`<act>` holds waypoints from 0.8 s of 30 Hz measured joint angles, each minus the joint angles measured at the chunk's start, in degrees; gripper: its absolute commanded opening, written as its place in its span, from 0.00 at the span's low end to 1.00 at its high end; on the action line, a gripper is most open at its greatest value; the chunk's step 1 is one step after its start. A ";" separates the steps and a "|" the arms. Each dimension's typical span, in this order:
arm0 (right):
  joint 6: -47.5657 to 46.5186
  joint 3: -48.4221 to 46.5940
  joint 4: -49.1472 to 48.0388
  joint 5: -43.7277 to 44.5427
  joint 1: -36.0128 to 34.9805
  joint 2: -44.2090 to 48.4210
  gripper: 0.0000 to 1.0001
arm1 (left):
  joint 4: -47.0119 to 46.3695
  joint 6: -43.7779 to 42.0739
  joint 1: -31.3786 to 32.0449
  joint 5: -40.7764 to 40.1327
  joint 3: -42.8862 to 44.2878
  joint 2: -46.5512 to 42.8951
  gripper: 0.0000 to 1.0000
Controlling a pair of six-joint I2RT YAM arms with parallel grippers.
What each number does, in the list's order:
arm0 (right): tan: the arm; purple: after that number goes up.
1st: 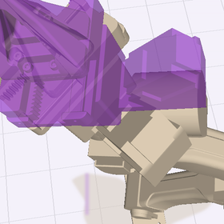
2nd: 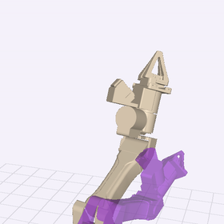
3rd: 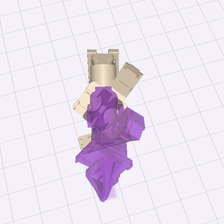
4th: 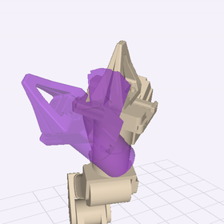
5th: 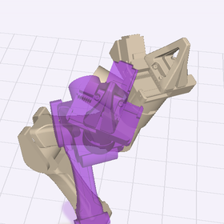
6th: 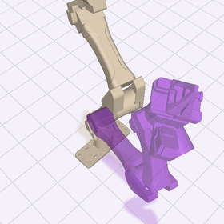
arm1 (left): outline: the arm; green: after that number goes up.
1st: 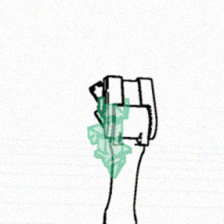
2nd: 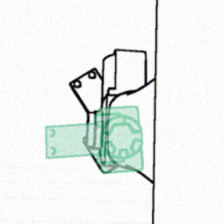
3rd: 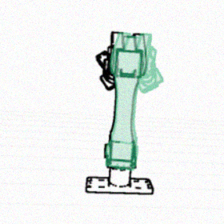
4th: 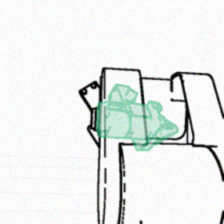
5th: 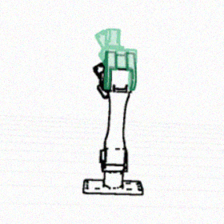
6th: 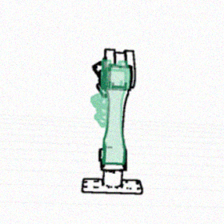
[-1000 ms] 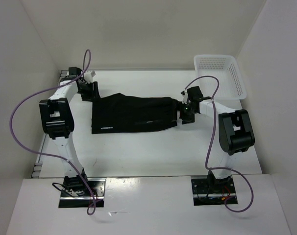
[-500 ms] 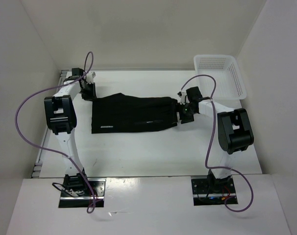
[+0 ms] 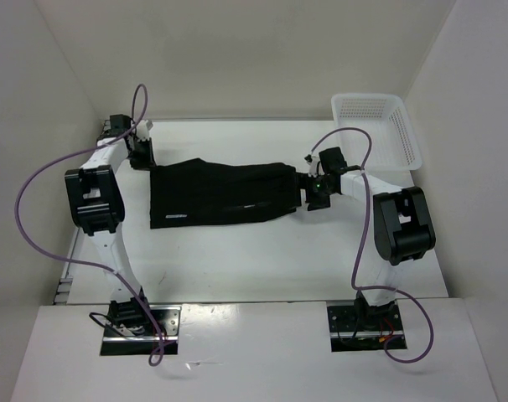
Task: Fold and stack the shorts
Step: Fold the shorts
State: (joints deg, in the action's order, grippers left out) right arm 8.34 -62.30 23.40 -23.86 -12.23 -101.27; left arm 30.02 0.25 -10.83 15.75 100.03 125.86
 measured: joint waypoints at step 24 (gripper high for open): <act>18.82 -7.10 -0.76 7.58 -0.15 -2.40 0.99 | -1.29 0.00 -0.39 -2.54 -8.24 -4.79 0.52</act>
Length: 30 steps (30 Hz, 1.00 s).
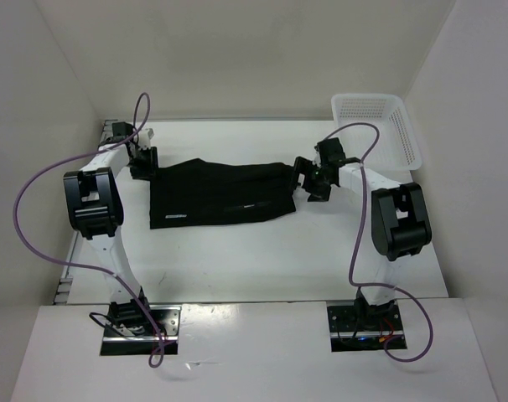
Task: Fold and stack the shorts
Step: Fold the shorts
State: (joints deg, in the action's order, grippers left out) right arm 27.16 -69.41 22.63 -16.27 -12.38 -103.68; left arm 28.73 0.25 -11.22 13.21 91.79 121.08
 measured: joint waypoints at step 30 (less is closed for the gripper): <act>-3.30 6.05 -3.58 -3.02 -5.49 -2.64 0.00 | 0.15 -0.02 -2.21 -2.54 -1.31 -0.55 0.59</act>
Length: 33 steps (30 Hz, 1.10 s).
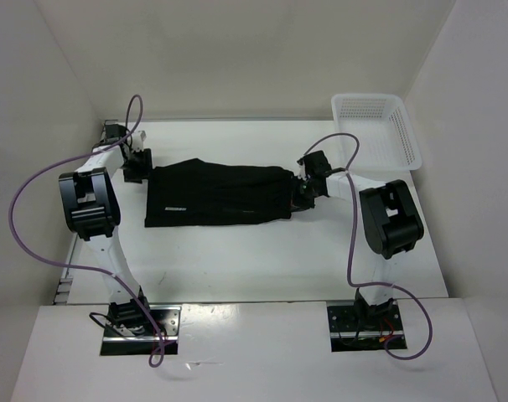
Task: Fold and stack the shorts
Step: Fold the shorts
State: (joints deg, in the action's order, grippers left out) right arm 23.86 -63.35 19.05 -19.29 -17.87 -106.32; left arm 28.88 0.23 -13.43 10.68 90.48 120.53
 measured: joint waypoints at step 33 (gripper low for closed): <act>-42.73 -21.27 16.74 11.19 10.99 2.49 0.00 | 4.72 0.00 13.16 8.72 6.56 4.44 0.69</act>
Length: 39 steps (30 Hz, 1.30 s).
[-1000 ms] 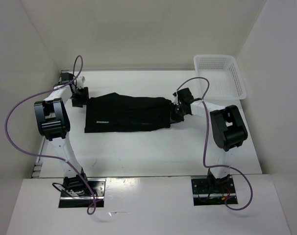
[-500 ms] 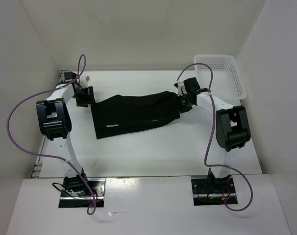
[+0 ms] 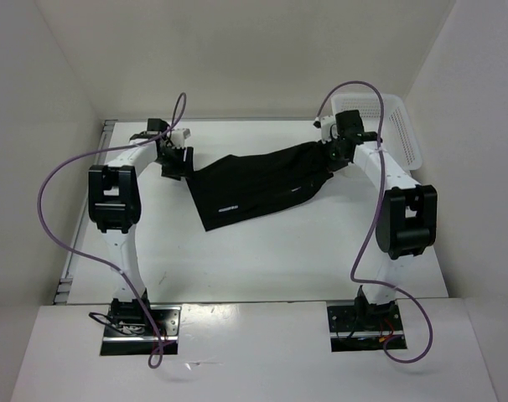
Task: Fold and stack the shorts
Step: Fold the shorts
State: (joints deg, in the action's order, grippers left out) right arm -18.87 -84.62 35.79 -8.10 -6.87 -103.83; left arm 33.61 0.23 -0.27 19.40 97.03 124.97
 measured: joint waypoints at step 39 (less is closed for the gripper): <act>-15.96 -37.03 4.13 7.13 -42.66 -27.52 0.16 | 6.69 0.13 4.90 4.66 29.22 19.21 0.12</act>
State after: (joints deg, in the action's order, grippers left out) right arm -34.83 -121.64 39.92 -0.97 -49.54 -131.35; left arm 40.29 0.36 4.62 24.05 126.26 144.18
